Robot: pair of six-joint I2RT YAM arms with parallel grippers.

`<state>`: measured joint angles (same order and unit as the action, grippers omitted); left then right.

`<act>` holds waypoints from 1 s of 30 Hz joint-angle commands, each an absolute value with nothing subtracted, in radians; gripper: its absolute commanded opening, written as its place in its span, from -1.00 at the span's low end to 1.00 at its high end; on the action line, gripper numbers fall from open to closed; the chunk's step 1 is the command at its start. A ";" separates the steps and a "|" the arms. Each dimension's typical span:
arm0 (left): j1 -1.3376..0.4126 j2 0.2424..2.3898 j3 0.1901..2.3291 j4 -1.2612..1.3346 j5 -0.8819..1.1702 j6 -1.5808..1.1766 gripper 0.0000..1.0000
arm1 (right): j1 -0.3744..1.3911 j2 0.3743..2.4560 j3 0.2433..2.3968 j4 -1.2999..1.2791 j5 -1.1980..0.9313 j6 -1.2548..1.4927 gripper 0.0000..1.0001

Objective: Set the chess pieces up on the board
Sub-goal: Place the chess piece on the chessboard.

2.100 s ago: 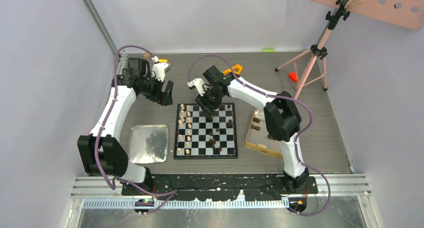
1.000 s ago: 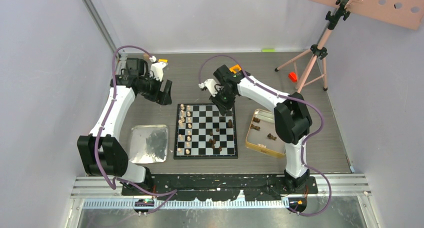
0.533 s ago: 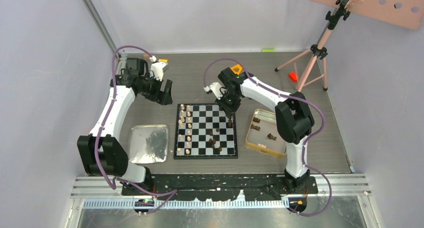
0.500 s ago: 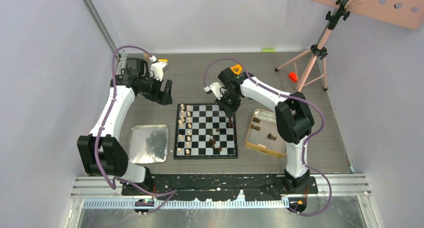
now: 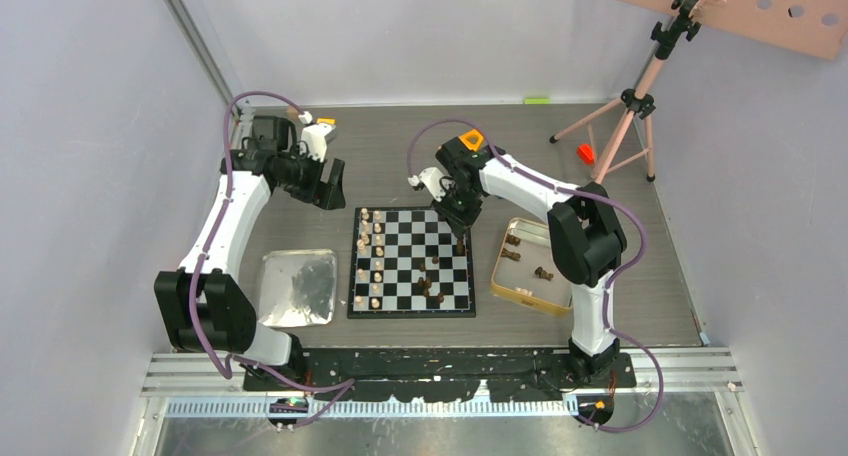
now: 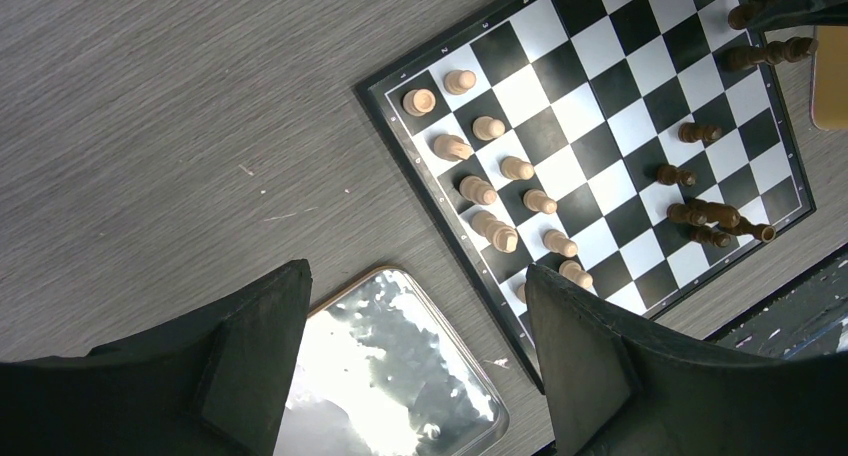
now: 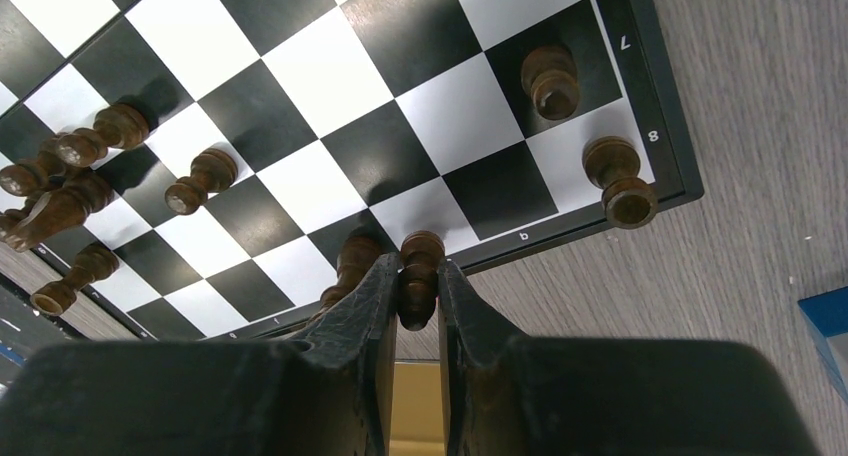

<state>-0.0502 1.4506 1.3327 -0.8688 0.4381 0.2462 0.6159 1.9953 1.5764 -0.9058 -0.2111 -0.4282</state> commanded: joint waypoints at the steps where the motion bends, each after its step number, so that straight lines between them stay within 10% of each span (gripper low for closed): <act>1: -0.047 1.439 1.356 -0.844 0.459 0.248 0.62 | 0.617 2.006 1.600 -0.906 -0.224 -0.437 -0.83; 22: -0.046 1.440 1.356 -0.846 0.454 0.251 0.62 | 0.616 2.027 1.610 -0.883 -0.251 -0.420 -0.77; 30: -0.047 1.440 1.353 -0.845 0.454 0.253 0.62 | 0.616 2.006 1.615 -0.887 -0.245 -0.406 -0.22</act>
